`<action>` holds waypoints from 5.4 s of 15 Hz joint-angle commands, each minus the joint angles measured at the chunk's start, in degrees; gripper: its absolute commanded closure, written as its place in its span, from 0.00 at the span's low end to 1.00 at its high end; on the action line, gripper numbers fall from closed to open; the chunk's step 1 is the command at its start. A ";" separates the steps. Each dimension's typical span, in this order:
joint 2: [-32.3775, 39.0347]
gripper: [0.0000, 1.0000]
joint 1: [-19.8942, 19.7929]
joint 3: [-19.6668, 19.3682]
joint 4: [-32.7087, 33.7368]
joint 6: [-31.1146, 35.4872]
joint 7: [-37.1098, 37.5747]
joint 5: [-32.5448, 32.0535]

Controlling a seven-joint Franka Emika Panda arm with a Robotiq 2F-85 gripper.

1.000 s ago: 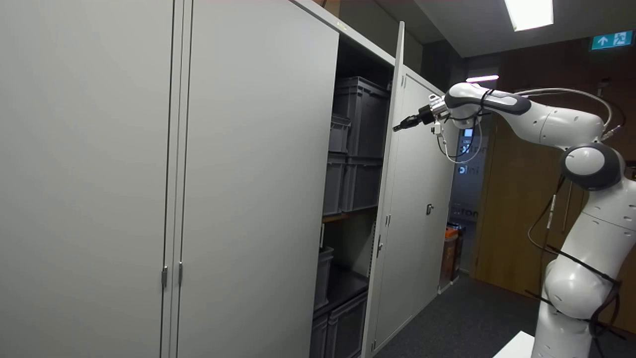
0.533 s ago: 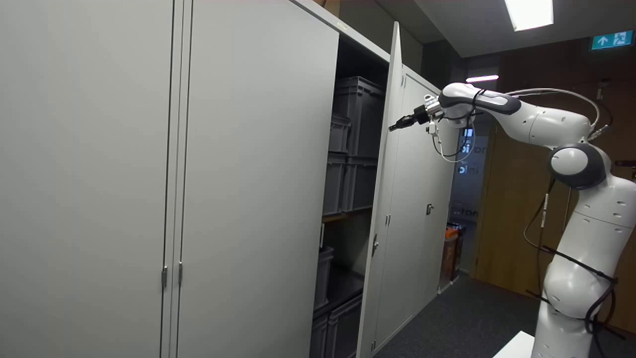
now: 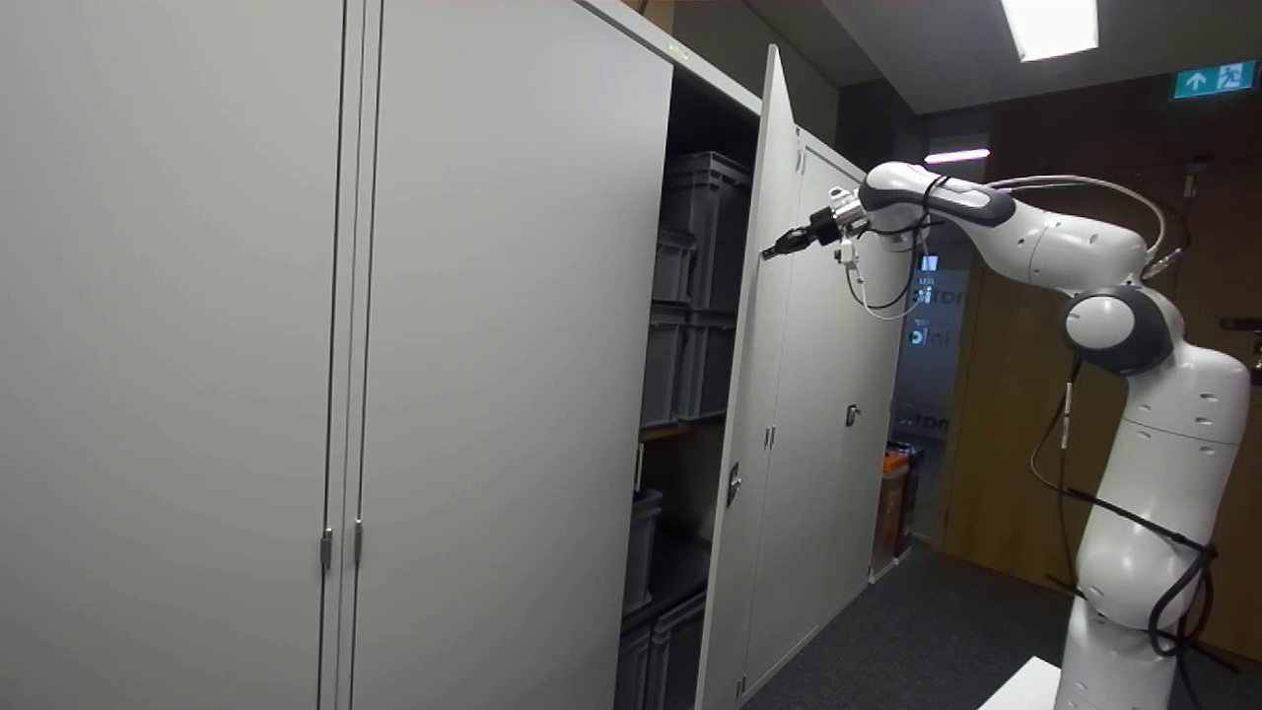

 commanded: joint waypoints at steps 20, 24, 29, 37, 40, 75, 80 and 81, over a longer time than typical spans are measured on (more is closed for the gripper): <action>10.64 1.00 -0.95 1.21 9.31 -2.78 -1.25 1.04; 9.39 0.99 -0.69 1.14 6.60 -1.54 0.00 0.25; 9.38 0.99 -0.70 1.12 6.69 -1.77 0.00 0.25; 9.38 0.99 -0.70 1.12 6.70 -1.80 0.00 0.25; 9.38 0.99 -0.70 1.12 6.70 -1.81 0.00 0.25; 21.74 1.00 2.44 3.18 15.00 4.24 -4.70 -0.66; 23.95 1.00 2.83 3.11 17.18 5.62 -5.10 -0.65; 24.36 1.00 2.90 3.10 17.56 5.92 -5.14 -0.62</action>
